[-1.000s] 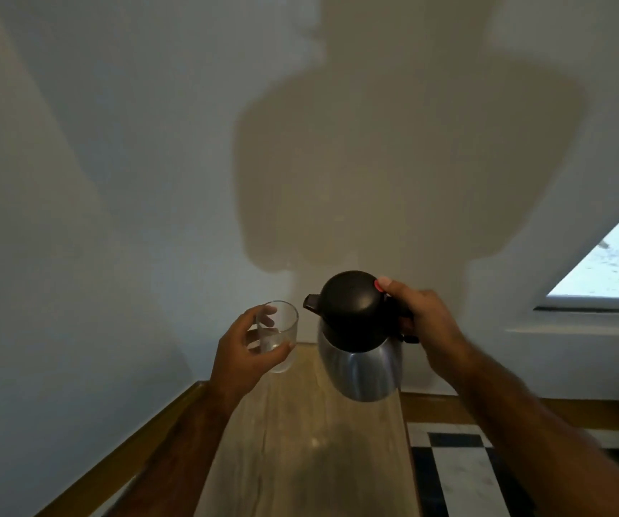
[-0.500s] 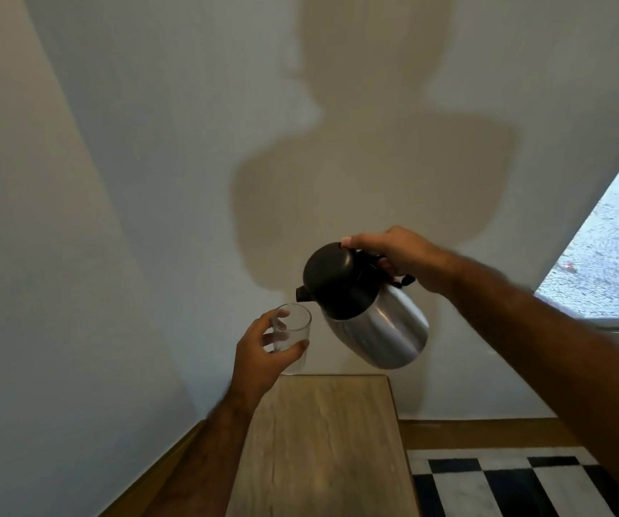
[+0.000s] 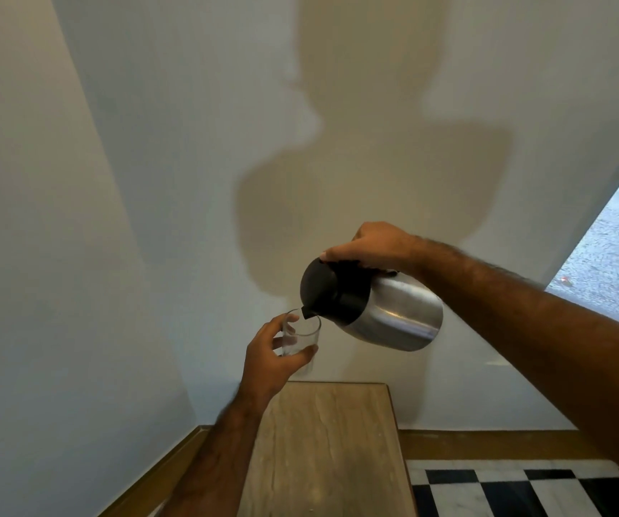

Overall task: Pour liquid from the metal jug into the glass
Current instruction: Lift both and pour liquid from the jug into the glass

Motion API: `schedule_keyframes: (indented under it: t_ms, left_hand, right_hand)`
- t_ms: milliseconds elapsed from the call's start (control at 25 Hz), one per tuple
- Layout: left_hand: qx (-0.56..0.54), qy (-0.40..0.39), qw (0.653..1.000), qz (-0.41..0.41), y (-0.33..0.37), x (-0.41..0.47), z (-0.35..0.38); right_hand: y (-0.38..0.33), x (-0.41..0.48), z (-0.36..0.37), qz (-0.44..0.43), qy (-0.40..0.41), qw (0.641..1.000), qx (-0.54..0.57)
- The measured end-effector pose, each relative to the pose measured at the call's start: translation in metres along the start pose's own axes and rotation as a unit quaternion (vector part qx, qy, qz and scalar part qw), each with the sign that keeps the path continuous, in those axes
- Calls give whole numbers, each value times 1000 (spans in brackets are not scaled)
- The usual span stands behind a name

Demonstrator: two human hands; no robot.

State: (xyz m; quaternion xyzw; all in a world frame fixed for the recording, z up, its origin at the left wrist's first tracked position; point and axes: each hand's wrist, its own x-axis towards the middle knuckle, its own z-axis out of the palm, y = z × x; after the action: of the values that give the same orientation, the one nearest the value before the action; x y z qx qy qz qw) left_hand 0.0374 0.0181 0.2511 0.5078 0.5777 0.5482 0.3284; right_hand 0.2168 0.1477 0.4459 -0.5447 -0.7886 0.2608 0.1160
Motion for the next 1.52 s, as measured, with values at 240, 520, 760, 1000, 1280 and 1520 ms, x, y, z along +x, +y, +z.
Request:
schedule_keyframes:
  t_ms: [240, 520, 760, 1000, 1280, 1520]
  left_hand:
    - [7, 3, 1000, -14, -4, 3, 1]
    - [7, 9, 999, -32, -3, 7, 4]
    - [1, 17, 999, -30, -3, 5, 1]
    - [-8, 17, 999, -31, -2, 2, 3]
    - [-15, 15, 999, -40, 3, -3, -1]
    - [-15, 14, 999, -44, 3, -4, -4]
  right_hand:
    - [-11, 17, 5, -3, -1, 999, -46]
    - [-29, 23, 6, -23, -18, 996, -89]
    - [-47, 20, 3, -37, -30, 987, -153]
    - [-57, 17, 4, -42, -37, 982, -179]
    - [-63, 14, 6, -47, -40, 981, -186]
    - [-70, 9, 0, -58, -37, 977, -201]
